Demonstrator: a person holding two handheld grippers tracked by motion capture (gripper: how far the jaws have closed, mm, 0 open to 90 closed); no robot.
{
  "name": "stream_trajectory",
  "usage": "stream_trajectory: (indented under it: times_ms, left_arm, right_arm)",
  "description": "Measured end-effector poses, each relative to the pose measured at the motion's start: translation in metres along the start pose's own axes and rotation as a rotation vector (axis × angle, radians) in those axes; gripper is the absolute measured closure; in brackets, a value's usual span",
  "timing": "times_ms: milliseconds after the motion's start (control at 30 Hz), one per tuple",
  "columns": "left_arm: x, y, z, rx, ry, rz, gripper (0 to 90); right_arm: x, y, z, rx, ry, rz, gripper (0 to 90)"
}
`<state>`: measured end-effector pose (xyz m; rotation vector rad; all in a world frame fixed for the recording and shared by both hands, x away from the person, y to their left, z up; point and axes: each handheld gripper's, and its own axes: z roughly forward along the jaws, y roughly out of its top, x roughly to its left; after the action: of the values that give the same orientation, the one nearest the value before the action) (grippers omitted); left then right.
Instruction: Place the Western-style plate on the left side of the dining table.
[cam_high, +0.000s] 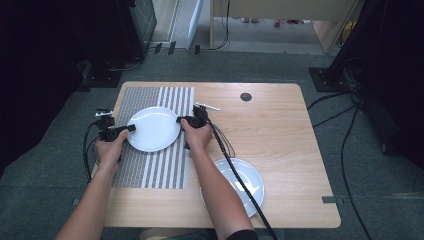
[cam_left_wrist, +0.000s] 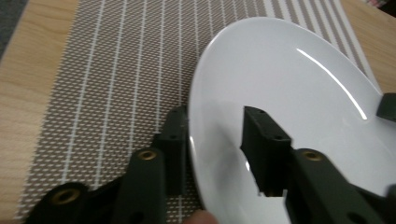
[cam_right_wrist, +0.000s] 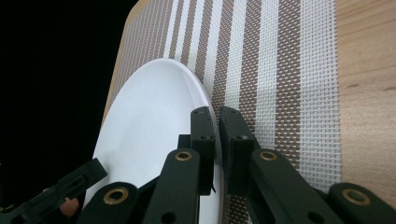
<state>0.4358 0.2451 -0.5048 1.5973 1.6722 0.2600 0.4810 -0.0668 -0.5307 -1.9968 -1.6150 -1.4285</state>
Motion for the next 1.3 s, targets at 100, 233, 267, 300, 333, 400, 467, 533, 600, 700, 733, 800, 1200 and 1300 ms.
stream_trajectory:
  times_ms: [100,233,267,300,333,400,467,533,600,700,733,800,1200,1300]
  left_arm:
    - [-0.001,0.0,-0.005,-0.01,0.033,0.035,43.4]
    - [0.003,-0.002,-0.018,-0.029,0.029,0.051,41.6]
    - [0.003,-0.002,-0.018,-0.029,0.029,0.051,40.6]
    - [0.006,-0.003,-0.025,-0.044,0.025,0.053,39.0]
    - [0.007,-0.004,-0.028,-0.047,0.022,0.053,36.7]
    - [0.007,-0.006,-0.034,-0.047,0.026,0.054,30.3]
    - [0.006,-0.009,-0.039,-0.042,0.03,0.059,25.2]
    - [0.007,-0.012,-0.045,-0.051,0.008,0.049,22.7]
    - [0.008,-0.015,-0.051,-0.062,-0.013,0.048,19.5]
    - [0.008,-0.02,-0.062,-0.079,-0.028,0.054,18.1]
    - [0.008,-0.022,-0.066,-0.085,-0.031,0.051,18.0]
    - [0.008,-0.026,-0.073,-0.093,-0.037,0.059,17.5]
    - [-0.002,-0.065,-0.102,-0.063,-0.069,0.102,15.1]
    - [-0.004,-0.071,-0.107,-0.067,-0.08,0.108,15.0]
  right_arm:
    - [0.002,0.0,-0.002,-0.011,0.019,-0.037,77.6]
    - [0.01,0.002,-0.011,-0.05,0.006,-0.178,58.6]
    - [0.01,0.002,-0.011,-0.05,0.006,-0.178,58.6]
    - [0.015,0.004,-0.019,-0.056,-0.012,-0.249,51.4]
    - [0.017,0.006,-0.023,-0.064,-0.017,-0.269,50.3]
    - [0.02,0.01,-0.032,-0.072,-0.018,-0.307,49.9]
    - [0.021,0.012,-0.042,-0.091,-0.021,-0.334,49.2]
    - [0.021,0.014,-0.053,-0.102,-0.048,-0.378,48.4]
    - [0.02,0.016,-0.064,-0.078,-0.065,-0.435,44.0]
    - [0.018,0.016,-0.076,-0.044,-0.082,-0.489,39.2]
    - [0.017,0.016,-0.08,-0.043,-0.073,-0.483,38.8]
    - [0.015,0.016,-0.087,-0.033,-0.057,-0.476,36.0]
    - [-0.013,0.017,-0.135,-0.04,-0.043,-0.45,32.2]
    - [-0.022,0.016,-0.149,-0.046,-0.062,-0.479,32.2]
